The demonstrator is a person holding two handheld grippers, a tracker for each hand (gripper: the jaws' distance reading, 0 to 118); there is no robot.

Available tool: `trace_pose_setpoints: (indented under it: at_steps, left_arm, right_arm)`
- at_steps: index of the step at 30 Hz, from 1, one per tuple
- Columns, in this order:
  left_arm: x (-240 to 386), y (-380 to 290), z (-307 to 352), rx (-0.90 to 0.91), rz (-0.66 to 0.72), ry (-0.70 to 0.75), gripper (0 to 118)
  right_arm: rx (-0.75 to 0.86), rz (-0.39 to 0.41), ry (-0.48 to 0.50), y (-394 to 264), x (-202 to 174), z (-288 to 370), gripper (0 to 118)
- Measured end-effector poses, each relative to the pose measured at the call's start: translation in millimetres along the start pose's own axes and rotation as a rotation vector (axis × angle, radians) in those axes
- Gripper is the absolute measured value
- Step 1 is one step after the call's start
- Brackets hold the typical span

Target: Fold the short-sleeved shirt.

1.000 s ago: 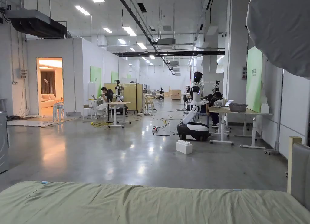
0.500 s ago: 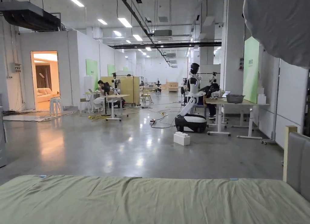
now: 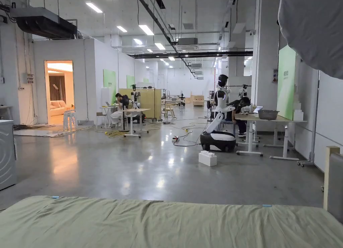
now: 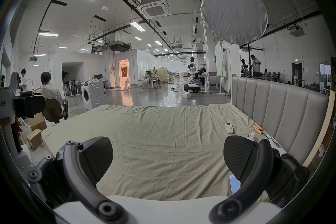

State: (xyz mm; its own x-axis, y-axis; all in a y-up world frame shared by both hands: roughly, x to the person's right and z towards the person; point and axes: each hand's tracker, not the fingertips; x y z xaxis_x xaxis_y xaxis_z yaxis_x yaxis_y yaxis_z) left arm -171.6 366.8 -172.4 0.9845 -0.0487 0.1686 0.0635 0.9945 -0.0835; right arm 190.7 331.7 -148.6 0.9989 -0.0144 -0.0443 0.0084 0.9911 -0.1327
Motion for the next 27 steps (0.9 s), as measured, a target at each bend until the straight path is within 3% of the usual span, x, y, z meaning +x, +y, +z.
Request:
trace_pose_setpoints:
  at_steps: [8, 13, 20, 27]
  left_arm:
    - [-1.6, 2.3, 3.3, 0.014, -0.01, 0.006, 113]
    - [-2.0, 1.0, 4.3, 0.006, -0.008, 0.006, 113]
    - [-3.1, 0.6, 4.9, 0.007, -0.016, 0.005, 113]
    - [-2.6, -1.1, 3.5, -0.008, -0.013, 0.005, 113]
  right_arm:
    - [0.006, -0.015, 0.014, 1.3, -1.9, 4.9, 118]
    - [0.046, 0.038, -0.01, 6.5, -5.8, 7.1, 118]
    - [0.011, -0.019, 0.007, 5.7, -3.4, 4.9, 118]
    - [0.002, 0.022, 0.032, 3.9, -5.7, 3.0, 118]
